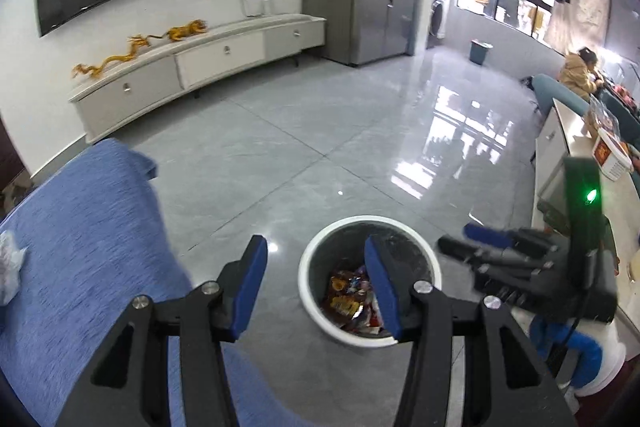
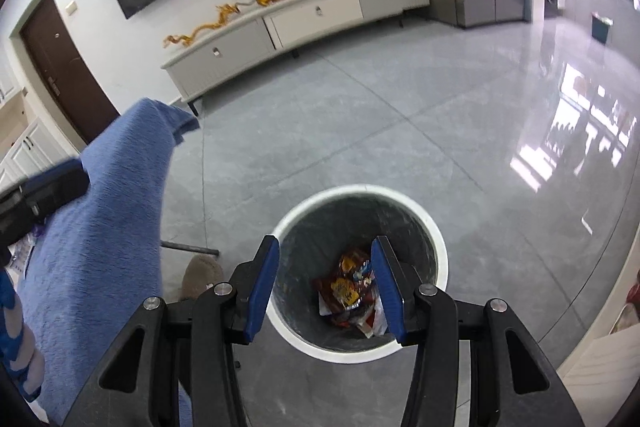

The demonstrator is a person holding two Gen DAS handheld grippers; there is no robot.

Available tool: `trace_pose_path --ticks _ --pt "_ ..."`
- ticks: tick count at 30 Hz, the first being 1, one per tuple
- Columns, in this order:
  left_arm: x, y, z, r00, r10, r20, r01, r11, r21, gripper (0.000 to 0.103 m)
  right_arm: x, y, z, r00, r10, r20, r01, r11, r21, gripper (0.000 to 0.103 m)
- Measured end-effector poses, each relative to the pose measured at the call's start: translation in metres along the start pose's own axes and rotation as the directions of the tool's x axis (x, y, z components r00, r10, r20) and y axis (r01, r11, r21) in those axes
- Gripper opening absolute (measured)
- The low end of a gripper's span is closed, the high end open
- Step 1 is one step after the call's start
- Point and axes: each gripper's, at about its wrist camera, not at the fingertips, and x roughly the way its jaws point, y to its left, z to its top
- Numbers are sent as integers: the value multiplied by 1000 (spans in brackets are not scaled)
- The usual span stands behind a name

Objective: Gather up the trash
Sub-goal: 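Move both open tools back over the remaining trash on the rug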

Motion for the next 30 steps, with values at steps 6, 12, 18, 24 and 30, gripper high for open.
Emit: trace_pose_path --ticks 6,12,18,24,30 --pt "-47 36 -31 993 113 36 -113 994 1 49 -32 26 10 998 14 66 -11 999 -48 47" --pt "-91 82 -65 979 196 59 -192 980 -59 54 -42 60 5 995 59 75 -52 994 -100 47" --pt "-130 129 -97 958 277 74 -265 954 -142 58 -55 92 7 992 91 88 -78 986 -146 48" --pt "-157 182 -126 928 366 69 -344 914 -217 58 -77 127 11 986 128 107 -103 973 -206 48" --pt "-183 239 -153 893 447 47 -418 864 -280 63 -88 170 20 980 169 106 -135 953 -273 48"
